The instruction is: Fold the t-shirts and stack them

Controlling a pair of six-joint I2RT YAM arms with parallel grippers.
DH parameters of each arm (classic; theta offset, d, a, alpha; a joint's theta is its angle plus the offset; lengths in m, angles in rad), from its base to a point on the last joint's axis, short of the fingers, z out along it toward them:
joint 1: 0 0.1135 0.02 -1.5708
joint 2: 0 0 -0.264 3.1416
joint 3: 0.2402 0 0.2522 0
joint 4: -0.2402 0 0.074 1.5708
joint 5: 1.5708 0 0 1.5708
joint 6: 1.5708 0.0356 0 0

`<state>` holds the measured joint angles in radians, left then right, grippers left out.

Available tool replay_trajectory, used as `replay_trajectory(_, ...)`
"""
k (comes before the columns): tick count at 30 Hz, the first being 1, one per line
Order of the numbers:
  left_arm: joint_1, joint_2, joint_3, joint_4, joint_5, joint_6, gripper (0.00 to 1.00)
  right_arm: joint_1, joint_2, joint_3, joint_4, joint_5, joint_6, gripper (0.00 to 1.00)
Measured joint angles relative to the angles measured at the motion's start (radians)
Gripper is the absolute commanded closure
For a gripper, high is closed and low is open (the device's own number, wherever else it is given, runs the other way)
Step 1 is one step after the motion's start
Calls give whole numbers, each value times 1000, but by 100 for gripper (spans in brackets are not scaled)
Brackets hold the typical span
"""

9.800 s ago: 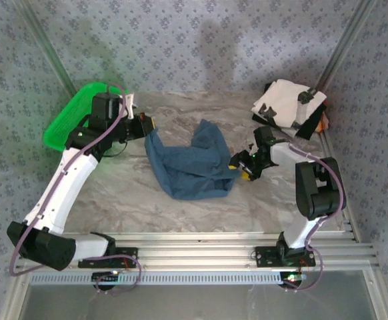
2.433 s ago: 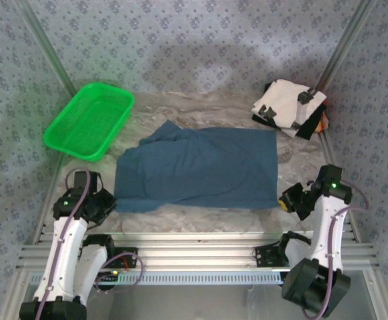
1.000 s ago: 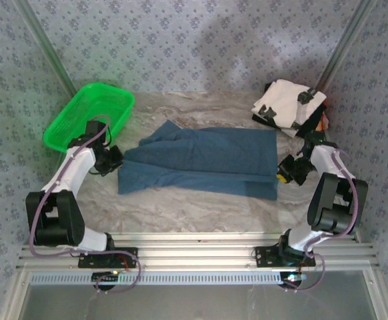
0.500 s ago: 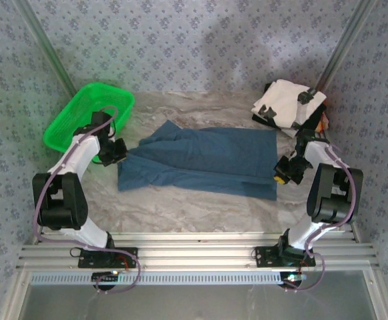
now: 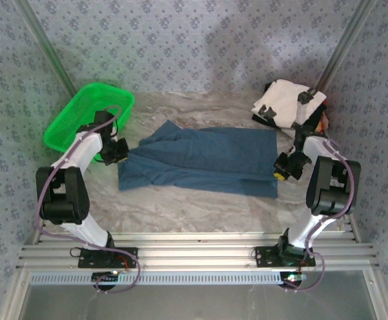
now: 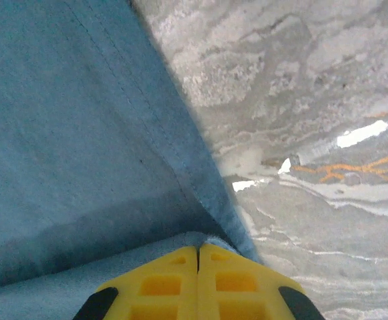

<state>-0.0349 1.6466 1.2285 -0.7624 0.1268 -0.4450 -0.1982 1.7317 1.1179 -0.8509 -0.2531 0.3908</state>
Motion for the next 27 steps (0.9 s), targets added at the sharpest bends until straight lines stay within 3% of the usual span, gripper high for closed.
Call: replay_trajectory(27, -31, 90, 91, 0, -5, 11, 100, 7, 125, 117, 3, 15, -19, 100)
